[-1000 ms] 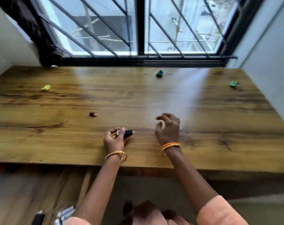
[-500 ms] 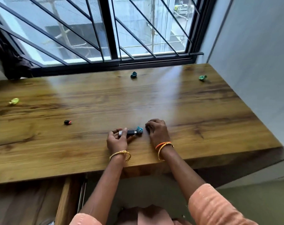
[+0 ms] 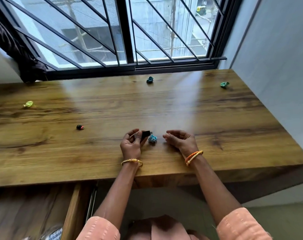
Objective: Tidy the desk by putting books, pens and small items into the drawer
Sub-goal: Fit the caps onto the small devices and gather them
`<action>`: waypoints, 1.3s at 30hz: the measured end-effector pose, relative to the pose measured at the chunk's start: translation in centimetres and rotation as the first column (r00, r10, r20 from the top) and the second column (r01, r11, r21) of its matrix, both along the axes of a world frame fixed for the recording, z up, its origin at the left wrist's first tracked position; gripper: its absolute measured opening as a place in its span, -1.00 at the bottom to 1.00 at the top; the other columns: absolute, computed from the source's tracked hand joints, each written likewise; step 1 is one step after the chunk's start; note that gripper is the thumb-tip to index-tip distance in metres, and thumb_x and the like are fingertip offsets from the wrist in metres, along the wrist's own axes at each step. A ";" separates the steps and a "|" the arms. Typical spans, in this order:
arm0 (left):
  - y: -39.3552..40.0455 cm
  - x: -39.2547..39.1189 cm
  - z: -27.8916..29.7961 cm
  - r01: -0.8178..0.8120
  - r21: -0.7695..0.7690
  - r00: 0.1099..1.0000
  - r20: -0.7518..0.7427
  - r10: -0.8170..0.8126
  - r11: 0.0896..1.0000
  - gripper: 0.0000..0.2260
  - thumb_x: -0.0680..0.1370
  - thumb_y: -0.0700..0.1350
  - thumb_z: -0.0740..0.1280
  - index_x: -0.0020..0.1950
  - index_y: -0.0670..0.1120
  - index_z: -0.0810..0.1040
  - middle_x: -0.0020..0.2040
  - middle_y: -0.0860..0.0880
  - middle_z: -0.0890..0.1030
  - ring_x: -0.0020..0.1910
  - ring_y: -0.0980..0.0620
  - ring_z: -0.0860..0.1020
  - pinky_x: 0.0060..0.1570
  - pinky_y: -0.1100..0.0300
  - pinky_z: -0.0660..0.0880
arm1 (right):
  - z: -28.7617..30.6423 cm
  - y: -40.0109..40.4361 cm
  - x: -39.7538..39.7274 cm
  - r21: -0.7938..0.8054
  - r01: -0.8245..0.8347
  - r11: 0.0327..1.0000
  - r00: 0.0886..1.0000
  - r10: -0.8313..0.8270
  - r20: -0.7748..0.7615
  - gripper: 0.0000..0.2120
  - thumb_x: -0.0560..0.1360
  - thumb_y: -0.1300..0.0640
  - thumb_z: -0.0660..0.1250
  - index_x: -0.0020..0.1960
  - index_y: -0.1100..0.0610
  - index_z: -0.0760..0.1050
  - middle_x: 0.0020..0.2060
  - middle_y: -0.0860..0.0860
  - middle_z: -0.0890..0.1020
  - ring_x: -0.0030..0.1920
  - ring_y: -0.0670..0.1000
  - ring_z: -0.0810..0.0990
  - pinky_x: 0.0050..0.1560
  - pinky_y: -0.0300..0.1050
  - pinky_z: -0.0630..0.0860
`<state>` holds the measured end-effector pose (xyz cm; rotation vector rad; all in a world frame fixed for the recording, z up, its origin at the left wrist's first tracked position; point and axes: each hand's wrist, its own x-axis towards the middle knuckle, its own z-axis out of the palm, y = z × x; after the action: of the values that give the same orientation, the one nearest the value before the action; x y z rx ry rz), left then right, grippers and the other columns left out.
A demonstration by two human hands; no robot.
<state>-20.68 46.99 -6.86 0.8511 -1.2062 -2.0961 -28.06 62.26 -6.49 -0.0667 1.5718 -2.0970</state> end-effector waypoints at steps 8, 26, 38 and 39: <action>0.6 0.5 0.0 0.111 -0.178 0.994 0.000 -0.113 0.978 -0.81 0.50 -0.36 0.33 0.02 -0.11 0.52 -0.06 -0.20 0.64 -0.06 -0.01 0.65 -0.08 0.14 0.63 | -0.1 -0.8 0.3 0.003 -0.103 0.995 0.991 0.102 -0.088 -0.75 0.39 0.44 0.37 0.05 0.25 0.58 -0.10 0.16 0.66 -0.18 -0.03 0.69 -0.11 -0.23 0.62; 1.6 0.6 -0.2 0.150 -0.248 0.988 0.008 -0.153 0.957 -0.83 0.45 -0.39 0.38 -0.09 -0.13 0.56 -0.12 -0.14 0.65 -0.18 0.10 0.67 -0.16 0.26 0.61 | -0.1 -1.0 0.7 0.027 -0.083 0.996 0.984 0.086 -0.158 -0.82 0.32 0.50 0.42 -0.20 0.27 0.57 -0.27 0.07 0.69 -0.21 0.02 0.69 -0.20 -0.22 0.62; 1.6 0.6 0.0 0.175 -0.211 0.984 0.025 -0.174 0.962 -0.88 0.46 -0.41 0.36 -0.09 -0.22 0.54 -0.18 -0.10 0.61 -0.26 0.18 0.65 -0.23 0.34 0.59 | 0.5 -0.7 0.8 0.057 -0.113 0.992 0.979 0.121 -0.164 -0.82 0.33 0.53 0.38 -0.18 0.30 0.54 -0.23 0.18 0.62 -0.28 -0.02 0.67 -0.16 -0.19 0.64; 1.6 0.6 -0.1 0.177 -0.215 0.984 0.024 -0.176 0.961 -0.88 0.46 -0.42 0.35 -0.08 -0.24 0.54 -0.18 -0.10 0.61 -0.27 0.19 0.65 -0.24 0.35 0.58 | 0.7 -0.7 0.9 0.054 -0.112 0.992 0.980 0.119 -0.157 -0.83 0.34 0.53 0.37 -0.18 0.30 0.54 -0.22 0.19 0.62 -0.28 -0.02 0.68 -0.16 -0.18 0.64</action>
<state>-20.08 48.57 -6.93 0.6711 -1.5299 -2.0506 -27.18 61.59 -5.83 -0.3108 1.6650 -2.0073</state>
